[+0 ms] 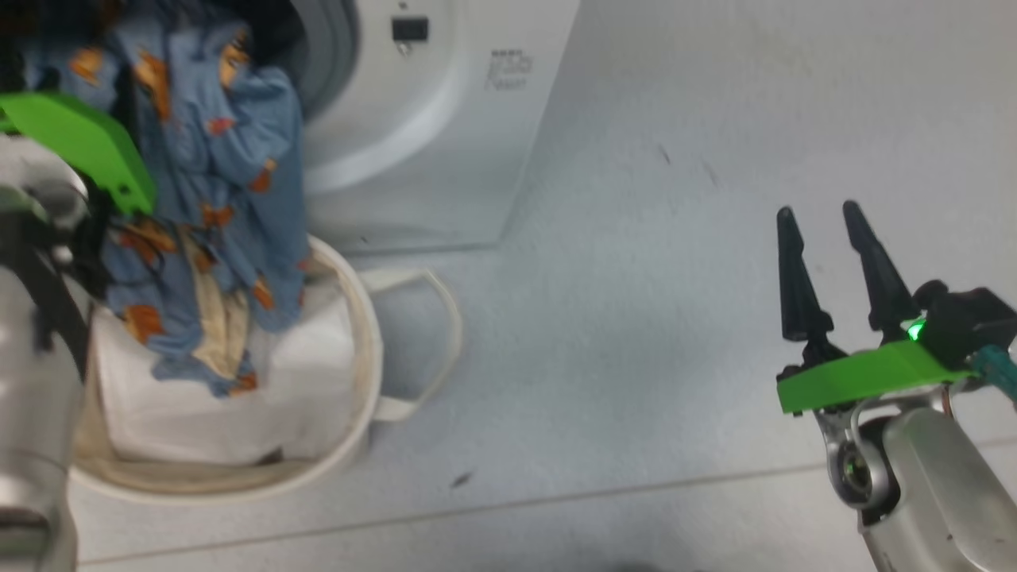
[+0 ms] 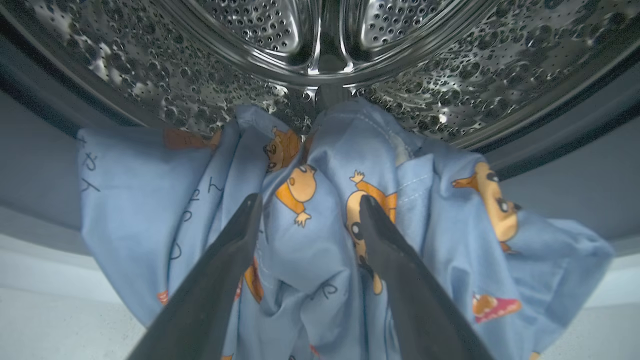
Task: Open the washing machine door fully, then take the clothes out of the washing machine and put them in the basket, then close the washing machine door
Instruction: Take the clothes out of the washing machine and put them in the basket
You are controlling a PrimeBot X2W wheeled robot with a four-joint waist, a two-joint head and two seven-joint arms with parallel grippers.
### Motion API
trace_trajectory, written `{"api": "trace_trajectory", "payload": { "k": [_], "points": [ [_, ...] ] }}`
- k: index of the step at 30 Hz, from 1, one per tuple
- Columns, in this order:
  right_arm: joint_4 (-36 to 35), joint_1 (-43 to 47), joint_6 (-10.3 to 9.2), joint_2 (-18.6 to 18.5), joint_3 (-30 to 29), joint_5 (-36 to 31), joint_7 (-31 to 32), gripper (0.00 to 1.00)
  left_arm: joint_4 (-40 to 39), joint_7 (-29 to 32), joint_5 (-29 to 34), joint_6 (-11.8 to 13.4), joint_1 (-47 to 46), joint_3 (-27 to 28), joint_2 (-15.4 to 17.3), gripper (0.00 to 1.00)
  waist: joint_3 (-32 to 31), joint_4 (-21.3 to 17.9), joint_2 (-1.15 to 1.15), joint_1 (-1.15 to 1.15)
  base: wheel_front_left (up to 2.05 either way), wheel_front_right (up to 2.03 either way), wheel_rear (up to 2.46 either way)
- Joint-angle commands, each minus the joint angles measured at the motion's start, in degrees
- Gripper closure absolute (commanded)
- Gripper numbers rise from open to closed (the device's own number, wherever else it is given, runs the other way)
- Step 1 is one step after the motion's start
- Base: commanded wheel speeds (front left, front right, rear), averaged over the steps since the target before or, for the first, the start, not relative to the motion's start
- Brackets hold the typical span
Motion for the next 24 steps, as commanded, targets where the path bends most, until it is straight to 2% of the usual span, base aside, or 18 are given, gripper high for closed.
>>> {"api": "trace_trajectory", "payload": {
  "k": [1,8,18,19,24],
  "points": [
    [-2.2,-0.9,0.20,0.0,0.0,0.5,-0.7,0.00,1.8,1.0,0.6,0.6,-4.9,1.1,3.3,0.00,5.2,-2.3,0.00,0.00,0.00,0.00,0.00],
    [-2.7,-2.4,0.20,0.7,-0.4,0.5,-0.7,0.00,10.3,1.2,2.3,3.2,-13.4,0.1,6.2,0.00,10.0,-4.0,0.00,0.00,0.00,0.00,0.00],
    [-2.9,-3.3,0.20,0.7,-0.6,0.5,-0.7,0.00,16.1,3.2,0.8,0.7,-18.2,-0.3,4.4,0.00,13.0,-3.5,0.00,0.00,0.00,0.00,0.00],
    [-3.0,-3.4,0.20,0.7,-0.5,0.5,-0.7,0.00,16.3,2.9,0.8,0.8,-18.2,-0.4,4.3,1.00,13.1,-3.5,0.00,0.00,0.00,0.00,0.00],
    [-2.9,-3.4,0.20,0.8,-0.6,0.4,-0.7,0.00,17.0,0.0,0.2,-0.3,-17.1,-0.5,4.6,1.00,12.2,-3.6,0.00,0.00,0.00,0.00,0.00]
  ]
}}
